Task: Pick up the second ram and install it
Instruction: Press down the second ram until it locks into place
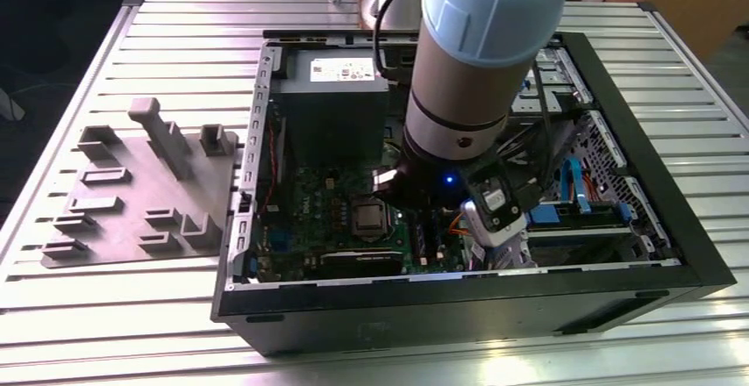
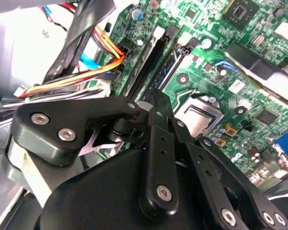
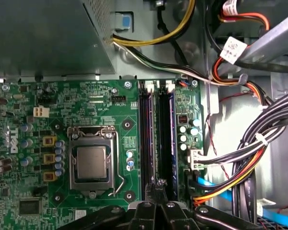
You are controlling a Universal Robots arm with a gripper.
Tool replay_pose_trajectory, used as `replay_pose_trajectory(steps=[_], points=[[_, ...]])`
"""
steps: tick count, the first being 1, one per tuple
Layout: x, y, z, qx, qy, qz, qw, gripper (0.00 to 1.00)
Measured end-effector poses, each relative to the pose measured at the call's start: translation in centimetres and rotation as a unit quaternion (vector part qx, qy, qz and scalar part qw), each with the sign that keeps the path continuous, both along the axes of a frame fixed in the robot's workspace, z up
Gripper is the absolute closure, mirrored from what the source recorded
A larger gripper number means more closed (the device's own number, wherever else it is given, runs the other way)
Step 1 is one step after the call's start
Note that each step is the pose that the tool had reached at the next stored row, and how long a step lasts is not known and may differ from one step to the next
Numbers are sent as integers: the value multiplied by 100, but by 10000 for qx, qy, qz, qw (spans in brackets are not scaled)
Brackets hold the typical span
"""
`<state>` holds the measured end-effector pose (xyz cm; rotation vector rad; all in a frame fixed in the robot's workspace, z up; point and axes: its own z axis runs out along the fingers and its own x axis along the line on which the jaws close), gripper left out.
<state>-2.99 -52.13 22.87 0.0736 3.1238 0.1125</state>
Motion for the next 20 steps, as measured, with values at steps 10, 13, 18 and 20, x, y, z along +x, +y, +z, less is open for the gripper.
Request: replay_pose_trajectory(steps=[10,13,18,20], points=[[1,-4,-51,0,0,-4,10000,90],[1,-5,-77,-2,0,-4,10000,90],[1,-5,-87,-4,0,-4,10000,90],[0,-6,-106,-9,1,-4,10000,90]])
